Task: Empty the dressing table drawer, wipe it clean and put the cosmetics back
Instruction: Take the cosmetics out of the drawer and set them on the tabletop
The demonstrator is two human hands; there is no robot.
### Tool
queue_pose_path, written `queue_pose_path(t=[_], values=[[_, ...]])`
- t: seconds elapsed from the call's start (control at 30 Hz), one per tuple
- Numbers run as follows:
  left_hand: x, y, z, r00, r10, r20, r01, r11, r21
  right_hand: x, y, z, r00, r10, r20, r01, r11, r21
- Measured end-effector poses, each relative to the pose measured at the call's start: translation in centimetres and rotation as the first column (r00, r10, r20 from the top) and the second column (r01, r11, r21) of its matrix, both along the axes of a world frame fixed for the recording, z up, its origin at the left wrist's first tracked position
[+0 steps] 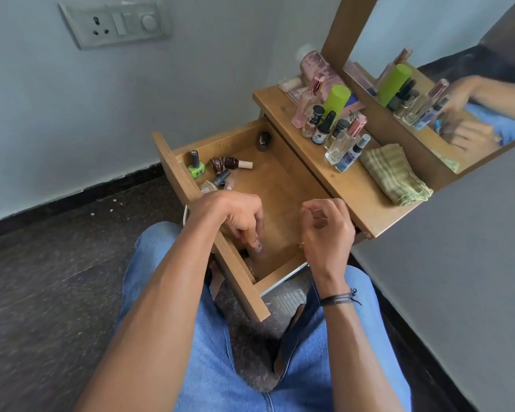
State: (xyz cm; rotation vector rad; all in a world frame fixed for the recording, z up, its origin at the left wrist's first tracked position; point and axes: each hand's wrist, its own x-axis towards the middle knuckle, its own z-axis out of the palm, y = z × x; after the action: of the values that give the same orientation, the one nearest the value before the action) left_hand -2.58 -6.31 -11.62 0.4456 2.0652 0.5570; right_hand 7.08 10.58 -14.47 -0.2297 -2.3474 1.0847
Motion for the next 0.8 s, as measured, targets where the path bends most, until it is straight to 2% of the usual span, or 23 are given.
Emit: queue_pose_path(t=[0.07,0.13,0.2,0.27,0.4,0.57,0.67,0.8], values=[[0.1,0.2,0.1,1.000,-0.020,0.002,0.020,1.000,-0.002,-0.4,0.2,0.1,0.979,0.132,0.157,-0.143,0.988,0.063],[0.1,0.4,0.3,1.000,-0.025,-0.006,0.025,1.000,0.014,-0.8,0.6,0.0,0.910,0.219,0.351,-0.289,0.944,0.161],[0.1,0.4,0.2,0.999,-0.027,-0.038,0.028,0.999,0.041,-0.8,0.8,-0.4,0.812,0.194,0.551,-0.399,0.873,0.280],[0.0,0.1,-0.1,0.995,-0.026,-0.095,0.030,0.999,0.043,-0.7,0.7,-0.4,0.752,0.113,0.650,-0.426,0.835,0.348],[-0.1,-0.2,-0.3,0.985,0.017,-0.172,-0.007,0.998,0.060,-1.4,0.6,0.4,0.681,-0.058,0.730,-0.371,0.832,0.413],[-0.2,0.0,-0.4,0.964,0.120,-0.237,-0.086,0.985,0.149,-2.7,0.9,1.7,0.529,-0.209,0.822,-0.433,0.767,0.474],[-0.3,0.1,-0.5,0.930,0.236,-0.282,-0.174,0.958,0.226,-2.9,0.8,1.6,0.527,-0.207,0.824,-0.456,0.750,0.480],[-0.8,0.3,-0.1,0.851,0.439,-0.289,-0.316,0.867,0.386,-2.4,0.4,1.2,0.558,-0.206,0.804,-0.449,0.740,0.501]])
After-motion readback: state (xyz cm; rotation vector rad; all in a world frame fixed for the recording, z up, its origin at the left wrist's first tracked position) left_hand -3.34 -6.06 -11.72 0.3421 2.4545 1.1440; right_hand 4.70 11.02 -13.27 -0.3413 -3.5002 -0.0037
